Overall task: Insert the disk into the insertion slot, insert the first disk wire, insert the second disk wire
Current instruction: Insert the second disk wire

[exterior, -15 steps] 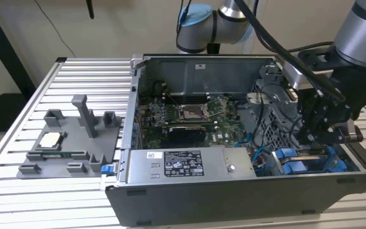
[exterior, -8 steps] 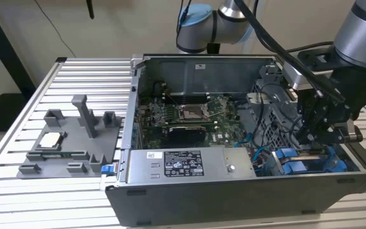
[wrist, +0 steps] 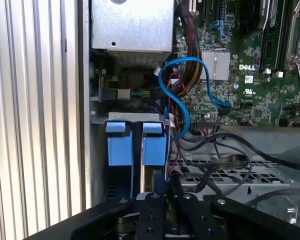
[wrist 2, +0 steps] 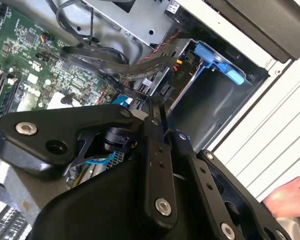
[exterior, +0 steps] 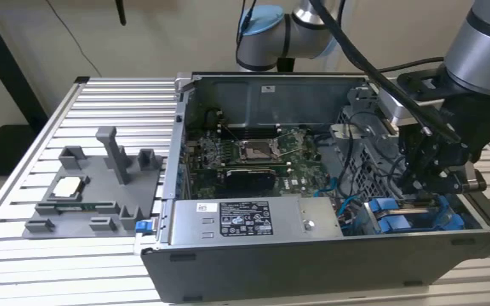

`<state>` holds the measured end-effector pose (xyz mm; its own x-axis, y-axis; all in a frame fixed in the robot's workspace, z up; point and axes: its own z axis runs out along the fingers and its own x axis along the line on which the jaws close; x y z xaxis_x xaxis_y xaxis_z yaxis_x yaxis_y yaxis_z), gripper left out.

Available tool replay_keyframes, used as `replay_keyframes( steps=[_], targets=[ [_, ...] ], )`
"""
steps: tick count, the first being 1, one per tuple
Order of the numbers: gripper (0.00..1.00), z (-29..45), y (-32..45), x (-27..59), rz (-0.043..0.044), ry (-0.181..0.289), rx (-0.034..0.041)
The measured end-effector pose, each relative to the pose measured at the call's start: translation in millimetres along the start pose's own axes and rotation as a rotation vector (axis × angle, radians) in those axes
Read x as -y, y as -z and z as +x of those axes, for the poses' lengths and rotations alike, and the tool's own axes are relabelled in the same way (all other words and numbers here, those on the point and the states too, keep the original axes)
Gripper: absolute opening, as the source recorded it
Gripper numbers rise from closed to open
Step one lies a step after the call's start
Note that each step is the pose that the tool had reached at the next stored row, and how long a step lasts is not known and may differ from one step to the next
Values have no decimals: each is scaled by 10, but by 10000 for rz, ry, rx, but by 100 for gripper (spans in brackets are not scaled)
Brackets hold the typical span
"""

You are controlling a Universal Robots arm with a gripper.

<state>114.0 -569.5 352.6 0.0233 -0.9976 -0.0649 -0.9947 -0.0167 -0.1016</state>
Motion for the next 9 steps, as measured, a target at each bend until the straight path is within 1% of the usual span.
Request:
replay_keyframes(
  steps=[5,9],
  targets=[
    [16,1,-25,6,142,18,2],
    [16,9,-43,10,187,22,-7]
  ],
)
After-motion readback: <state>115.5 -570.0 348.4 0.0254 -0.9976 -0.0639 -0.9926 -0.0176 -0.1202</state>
